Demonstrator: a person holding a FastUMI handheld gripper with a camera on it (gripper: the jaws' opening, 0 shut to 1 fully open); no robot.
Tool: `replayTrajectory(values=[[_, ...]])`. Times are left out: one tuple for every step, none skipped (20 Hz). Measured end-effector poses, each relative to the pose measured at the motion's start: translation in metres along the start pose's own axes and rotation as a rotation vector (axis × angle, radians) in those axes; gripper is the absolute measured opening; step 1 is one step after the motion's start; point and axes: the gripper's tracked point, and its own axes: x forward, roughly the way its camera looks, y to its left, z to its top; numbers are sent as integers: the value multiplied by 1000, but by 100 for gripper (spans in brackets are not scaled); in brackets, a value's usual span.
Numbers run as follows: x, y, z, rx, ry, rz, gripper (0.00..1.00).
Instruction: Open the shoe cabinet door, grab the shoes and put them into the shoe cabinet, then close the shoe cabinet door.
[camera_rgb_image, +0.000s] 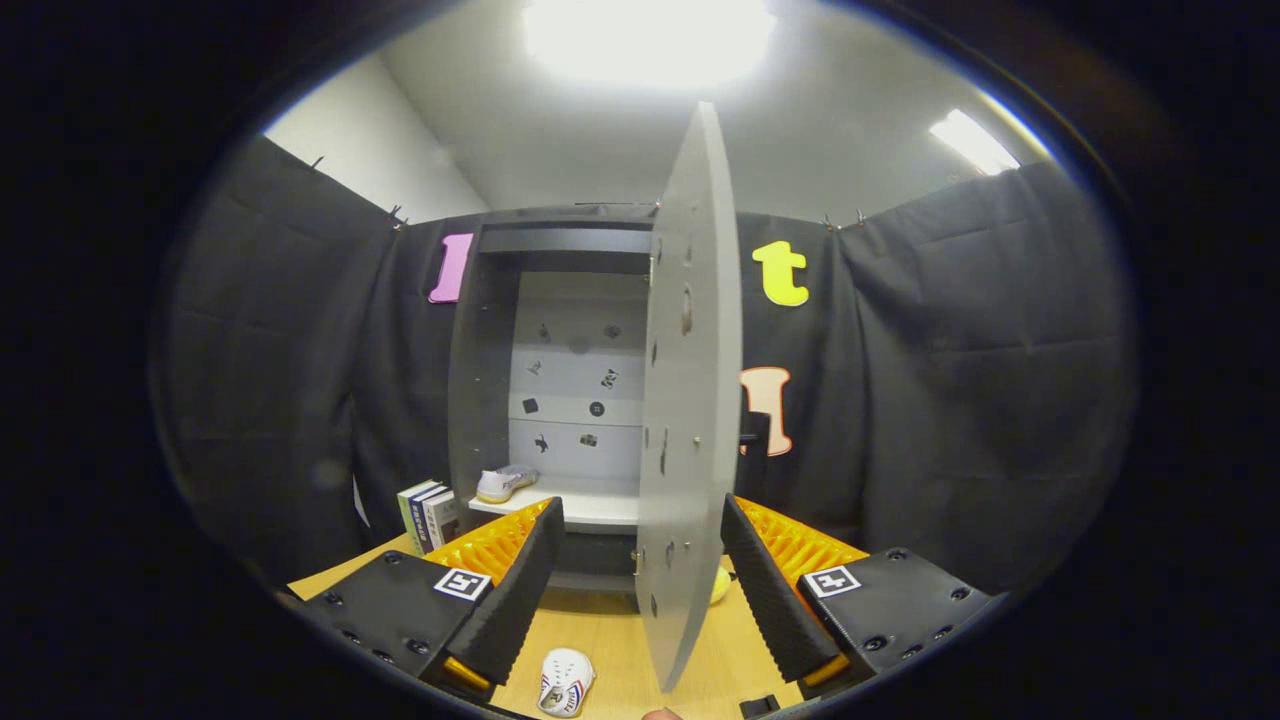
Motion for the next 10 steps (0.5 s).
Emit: replayTrajectory(values=[[1,6,-4,4,5,6,98],[2,9,-8,1,13,6,98],[4,15,-15,-7,30,17,98],[4,20,-22,-15,52,32,98],[3,27,-32,-22,78,49,98],[3,33,-41,-25,104,67,98],[4,39,-51,-23,128,79,98],[5,43,-59,-20,149,90,97],[7,48,-69,-15,172,99,97],[7,52,-78,-8,198,109,97]])
